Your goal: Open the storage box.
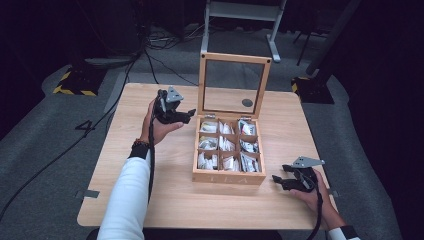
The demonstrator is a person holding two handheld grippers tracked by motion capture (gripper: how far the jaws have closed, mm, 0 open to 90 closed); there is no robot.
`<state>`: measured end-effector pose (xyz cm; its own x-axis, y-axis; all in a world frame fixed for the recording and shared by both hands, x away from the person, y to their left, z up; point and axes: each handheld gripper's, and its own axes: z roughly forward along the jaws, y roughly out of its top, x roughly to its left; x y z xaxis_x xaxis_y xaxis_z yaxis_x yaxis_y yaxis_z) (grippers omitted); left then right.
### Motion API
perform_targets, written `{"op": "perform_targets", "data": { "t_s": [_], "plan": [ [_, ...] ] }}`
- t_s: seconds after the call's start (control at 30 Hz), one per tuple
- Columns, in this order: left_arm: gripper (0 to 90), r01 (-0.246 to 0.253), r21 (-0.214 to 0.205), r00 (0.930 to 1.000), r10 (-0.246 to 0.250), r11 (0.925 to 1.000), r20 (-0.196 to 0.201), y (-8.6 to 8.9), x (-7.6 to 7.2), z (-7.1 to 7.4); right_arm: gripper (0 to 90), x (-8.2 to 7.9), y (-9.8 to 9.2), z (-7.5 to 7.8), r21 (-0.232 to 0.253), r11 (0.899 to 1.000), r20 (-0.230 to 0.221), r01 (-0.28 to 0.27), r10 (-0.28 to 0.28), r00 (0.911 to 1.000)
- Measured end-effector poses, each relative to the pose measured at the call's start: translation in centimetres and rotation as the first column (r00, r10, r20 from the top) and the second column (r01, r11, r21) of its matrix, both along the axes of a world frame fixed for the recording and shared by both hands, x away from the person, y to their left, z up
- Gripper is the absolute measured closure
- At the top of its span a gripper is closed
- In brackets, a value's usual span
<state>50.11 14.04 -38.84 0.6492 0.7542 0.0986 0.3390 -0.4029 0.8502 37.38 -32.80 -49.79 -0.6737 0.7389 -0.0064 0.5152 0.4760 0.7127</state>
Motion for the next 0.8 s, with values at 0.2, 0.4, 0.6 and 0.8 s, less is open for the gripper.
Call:
{"op": "perform_targets", "data": {
  "t_s": [0.2, 0.4, 0.6, 0.8],
  "plan": [
    [19.7, 0.006, 0.079, 1.0000, -0.006, 0.9969, 0.001, 0.3, -1.6, 0.1, 33.2, 0.0, 0.0, -0.1, 0.003, 1.000, 0.004, 0.001, -0.001, 1.0000],
    [17.4, 0.031, 0.101, 0.9995, -0.031, 0.9944, -0.004, 0.9, -2.9, 0.3, 32.7, 0.0, 0.0, -0.1, 0.007, 1.000, 0.008, 0.003, -0.003, 1.0000],
    [17.5, 0.060, 0.157, 0.9982, -0.060, 0.9858, -0.005, 1.6, -4.7, -0.1, 31.3, 0.1, -0.1, -0.3, 0.015, 1.000, 0.020, -0.005, 0.004, 0.9998],
    [18.0, 0.070, 0.197, 0.9975, -0.070, 0.9778, -0.008, 1.9, -5.9, -0.8, 30.9, 0.1, -0.1, -0.4, 0.022, 1.000, 0.026, -0.003, 0.003, 0.9997]
  ]
}}
